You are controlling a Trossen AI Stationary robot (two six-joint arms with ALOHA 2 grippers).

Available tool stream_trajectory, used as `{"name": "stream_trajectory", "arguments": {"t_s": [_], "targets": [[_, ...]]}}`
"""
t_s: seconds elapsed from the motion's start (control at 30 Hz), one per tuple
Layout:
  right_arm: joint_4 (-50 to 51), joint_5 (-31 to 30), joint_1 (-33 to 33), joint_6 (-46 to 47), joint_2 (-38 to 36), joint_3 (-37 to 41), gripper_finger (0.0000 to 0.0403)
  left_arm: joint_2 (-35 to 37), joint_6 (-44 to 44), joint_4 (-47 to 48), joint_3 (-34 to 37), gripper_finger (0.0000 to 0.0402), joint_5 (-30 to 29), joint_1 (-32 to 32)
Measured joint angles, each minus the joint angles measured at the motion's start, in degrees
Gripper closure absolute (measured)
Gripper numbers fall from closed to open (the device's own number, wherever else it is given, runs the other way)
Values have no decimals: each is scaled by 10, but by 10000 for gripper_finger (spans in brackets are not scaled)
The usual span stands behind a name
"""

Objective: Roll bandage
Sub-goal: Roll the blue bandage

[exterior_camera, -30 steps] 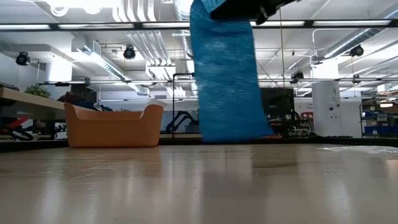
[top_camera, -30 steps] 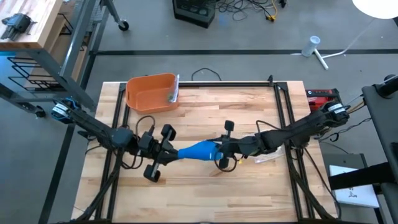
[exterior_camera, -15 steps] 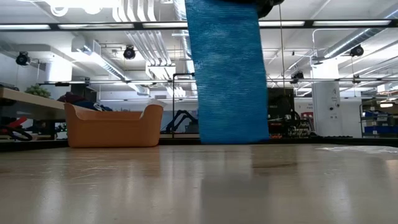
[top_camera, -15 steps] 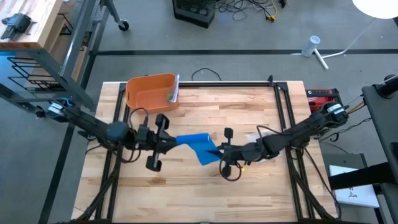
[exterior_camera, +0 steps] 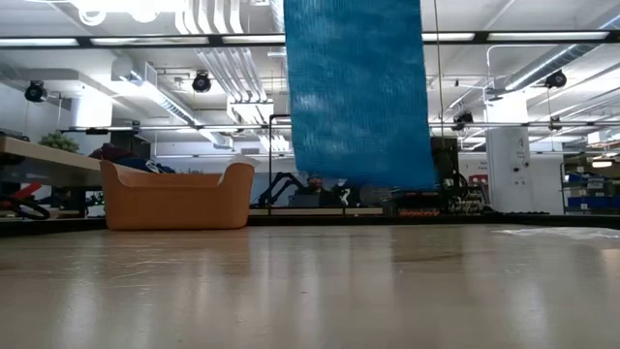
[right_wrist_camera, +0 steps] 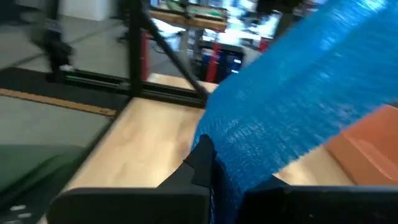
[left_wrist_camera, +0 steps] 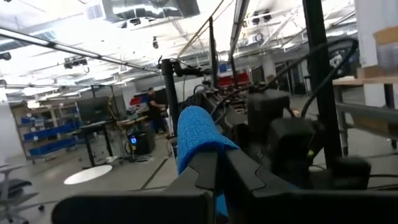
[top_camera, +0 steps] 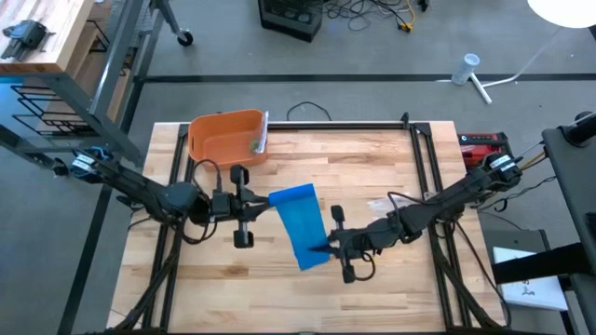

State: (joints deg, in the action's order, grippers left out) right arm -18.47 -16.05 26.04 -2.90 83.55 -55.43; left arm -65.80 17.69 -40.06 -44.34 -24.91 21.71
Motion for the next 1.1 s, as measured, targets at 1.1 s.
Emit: {"name": "stream_trajectory", "arguments": {"t_s": [1.1], "targets": [[99, 40, 54, -10, 16, -205, 403, -25, 13, 125, 2, 402, -46, -11]]}}
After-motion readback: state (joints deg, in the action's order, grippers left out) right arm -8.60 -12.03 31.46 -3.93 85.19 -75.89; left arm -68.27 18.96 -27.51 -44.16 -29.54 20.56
